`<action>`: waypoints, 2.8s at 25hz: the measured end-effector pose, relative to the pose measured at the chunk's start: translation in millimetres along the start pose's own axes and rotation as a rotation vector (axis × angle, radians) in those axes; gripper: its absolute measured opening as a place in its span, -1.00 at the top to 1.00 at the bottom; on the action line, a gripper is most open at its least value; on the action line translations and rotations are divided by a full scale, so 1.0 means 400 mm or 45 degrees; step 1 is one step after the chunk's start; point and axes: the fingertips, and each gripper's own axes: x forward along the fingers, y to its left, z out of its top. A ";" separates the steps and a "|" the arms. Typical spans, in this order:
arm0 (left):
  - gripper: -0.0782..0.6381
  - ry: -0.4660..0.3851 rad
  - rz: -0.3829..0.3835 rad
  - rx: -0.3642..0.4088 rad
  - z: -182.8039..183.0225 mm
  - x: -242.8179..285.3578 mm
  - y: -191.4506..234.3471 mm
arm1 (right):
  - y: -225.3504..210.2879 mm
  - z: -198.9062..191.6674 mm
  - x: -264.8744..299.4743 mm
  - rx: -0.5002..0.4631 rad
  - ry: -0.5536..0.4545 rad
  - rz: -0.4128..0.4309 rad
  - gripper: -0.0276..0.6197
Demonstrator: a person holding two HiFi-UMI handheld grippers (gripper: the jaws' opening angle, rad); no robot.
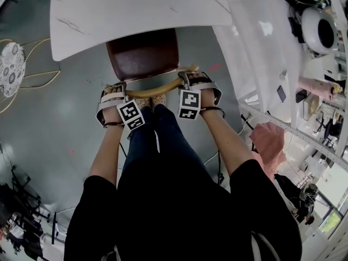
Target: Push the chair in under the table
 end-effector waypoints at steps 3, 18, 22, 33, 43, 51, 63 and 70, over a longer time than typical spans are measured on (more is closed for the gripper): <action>0.15 0.017 -0.004 -0.011 0.000 0.001 0.000 | 0.001 0.000 -0.001 -0.011 -0.023 0.000 0.30; 0.26 -0.216 -0.022 -0.268 0.052 -0.148 0.003 | 0.027 0.021 -0.084 0.218 -0.174 -0.008 0.32; 0.68 -0.332 0.093 -0.449 0.081 -0.223 0.082 | -0.035 0.046 -0.152 0.421 -0.308 -0.093 0.73; 0.76 -0.767 0.577 -0.875 0.085 -0.577 0.386 | -0.315 0.094 -0.499 0.912 -0.777 -0.524 0.85; 0.76 -1.166 0.852 -1.102 0.087 -0.907 0.530 | -0.475 0.093 -0.878 1.111 -1.234 -0.872 0.85; 0.76 -1.310 0.954 -1.192 0.079 -1.022 0.543 | -0.464 0.116 -0.983 1.124 -1.375 -0.944 0.85; 0.76 -1.315 0.957 -1.174 0.089 -1.025 0.535 | -0.452 0.112 -0.988 1.134 -1.368 -0.964 0.85; 0.76 -1.307 0.953 -1.175 0.084 -1.015 0.535 | -0.451 0.113 -0.976 1.142 -1.356 -0.954 0.85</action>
